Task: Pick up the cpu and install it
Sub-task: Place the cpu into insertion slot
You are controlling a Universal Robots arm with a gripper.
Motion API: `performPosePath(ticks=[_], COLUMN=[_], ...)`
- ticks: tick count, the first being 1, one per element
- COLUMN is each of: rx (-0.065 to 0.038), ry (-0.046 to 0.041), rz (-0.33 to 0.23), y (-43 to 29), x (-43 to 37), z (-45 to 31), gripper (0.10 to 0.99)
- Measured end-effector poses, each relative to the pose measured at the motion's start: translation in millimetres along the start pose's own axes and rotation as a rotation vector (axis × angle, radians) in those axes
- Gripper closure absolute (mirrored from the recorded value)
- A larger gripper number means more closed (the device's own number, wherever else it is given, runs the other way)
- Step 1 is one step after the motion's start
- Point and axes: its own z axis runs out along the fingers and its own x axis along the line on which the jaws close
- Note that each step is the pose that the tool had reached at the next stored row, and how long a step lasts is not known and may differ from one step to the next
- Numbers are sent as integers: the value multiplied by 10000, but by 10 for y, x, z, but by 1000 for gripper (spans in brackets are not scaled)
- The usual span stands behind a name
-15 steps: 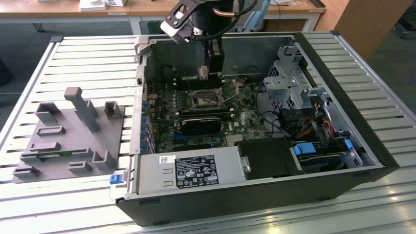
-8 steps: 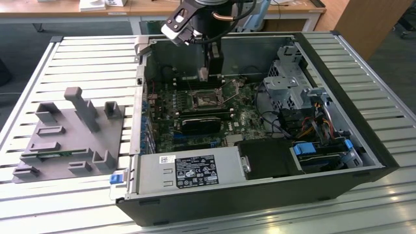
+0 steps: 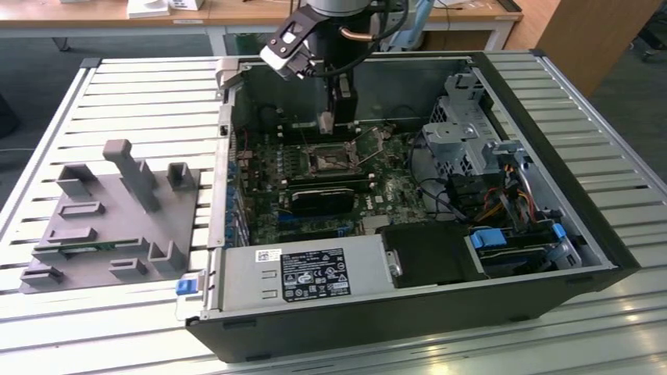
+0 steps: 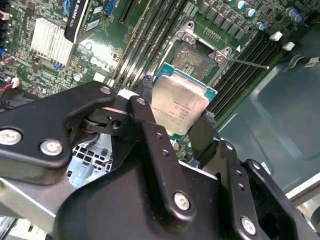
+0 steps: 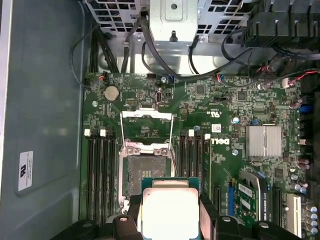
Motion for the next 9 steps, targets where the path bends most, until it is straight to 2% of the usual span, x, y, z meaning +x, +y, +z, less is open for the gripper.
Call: performPosePath(ticks=[3,9], rx=[-2,-2], ry=[-45,-50], rz=[-2,-3], y=[0,-2], x=[0,5], z=[10,43], gripper=[545,545])
